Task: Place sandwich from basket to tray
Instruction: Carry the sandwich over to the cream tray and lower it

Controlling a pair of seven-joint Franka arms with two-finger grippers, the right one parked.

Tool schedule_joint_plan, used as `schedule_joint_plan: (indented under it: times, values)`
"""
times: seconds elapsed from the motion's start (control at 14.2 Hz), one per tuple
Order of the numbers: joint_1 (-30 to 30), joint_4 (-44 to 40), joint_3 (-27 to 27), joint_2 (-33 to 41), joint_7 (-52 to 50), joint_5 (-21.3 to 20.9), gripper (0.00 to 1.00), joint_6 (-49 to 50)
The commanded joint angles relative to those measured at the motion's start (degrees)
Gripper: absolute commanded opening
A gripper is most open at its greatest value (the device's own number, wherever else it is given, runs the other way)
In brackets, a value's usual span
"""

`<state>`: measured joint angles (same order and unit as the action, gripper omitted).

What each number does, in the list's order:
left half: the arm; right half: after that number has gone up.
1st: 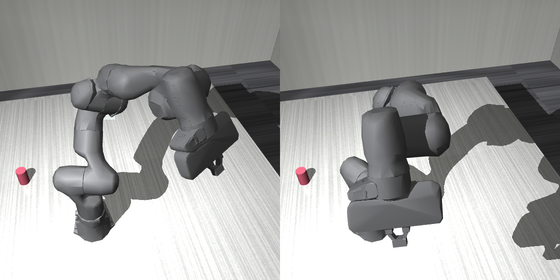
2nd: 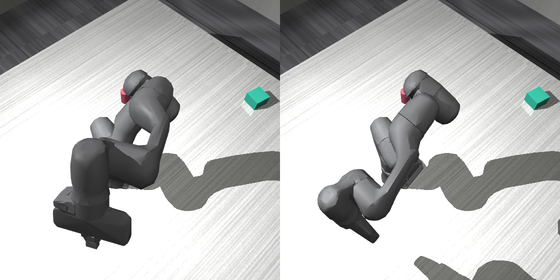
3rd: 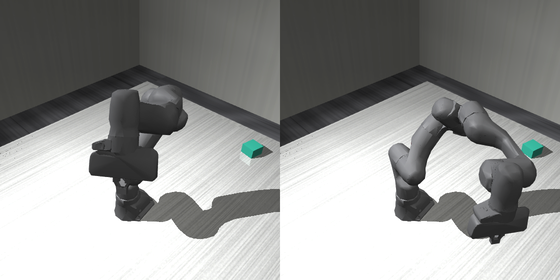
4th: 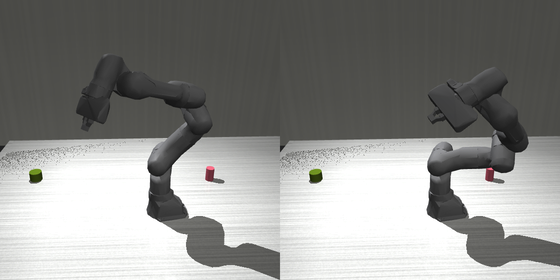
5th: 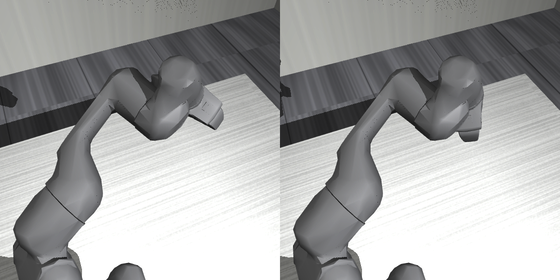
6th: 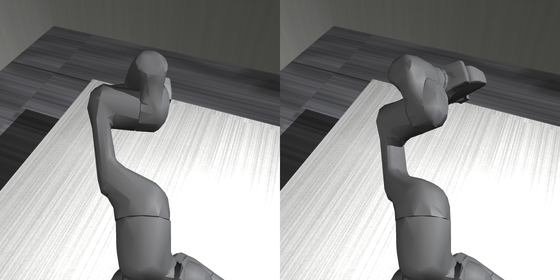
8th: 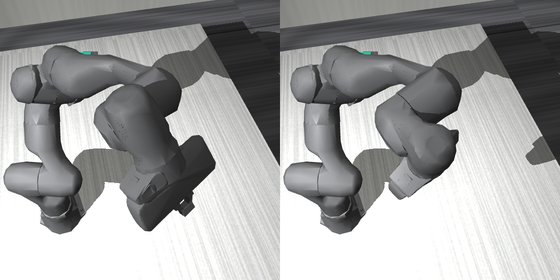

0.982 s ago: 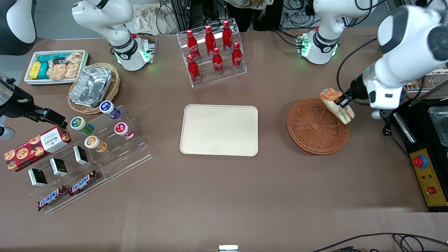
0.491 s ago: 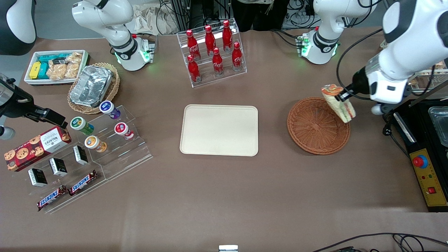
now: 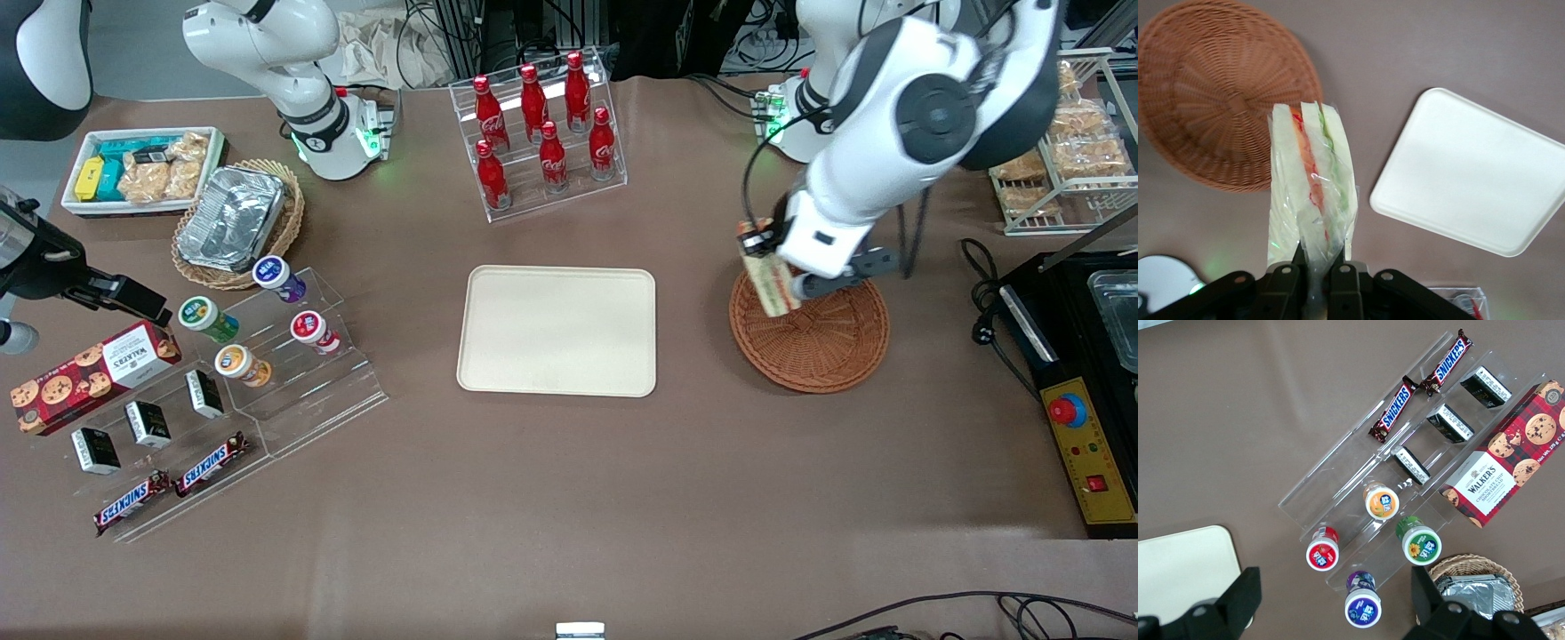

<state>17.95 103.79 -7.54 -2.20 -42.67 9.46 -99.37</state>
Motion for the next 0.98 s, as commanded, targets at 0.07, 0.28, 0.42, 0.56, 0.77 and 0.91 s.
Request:
schedule_joint_plan:
  times: [0.07,0.28,0.42,0.56,0.77,0.91]
  values:
    - [3.48,-1.84,-0.28,-3.24,-1.19,0.29,0.00,-5.28]
    - [5.69,-1.57,-0.37,-7.01,0.48,0.29,0.00,-11.53]
    - [6.57,-1.58,-1.95,-10.35,2.14,0.03,0.00,-17.23]
    - [7.35,-1.40,-3.53,-13.51,3.82,0.03,0.00,-21.63]
    - [11.21,-0.35,-3.45,-18.53,3.91,-0.85,0.00,-28.65]
    - [11.84,2.02,-3.27,-20.38,4.17,-1.20,0.00,-33.67]
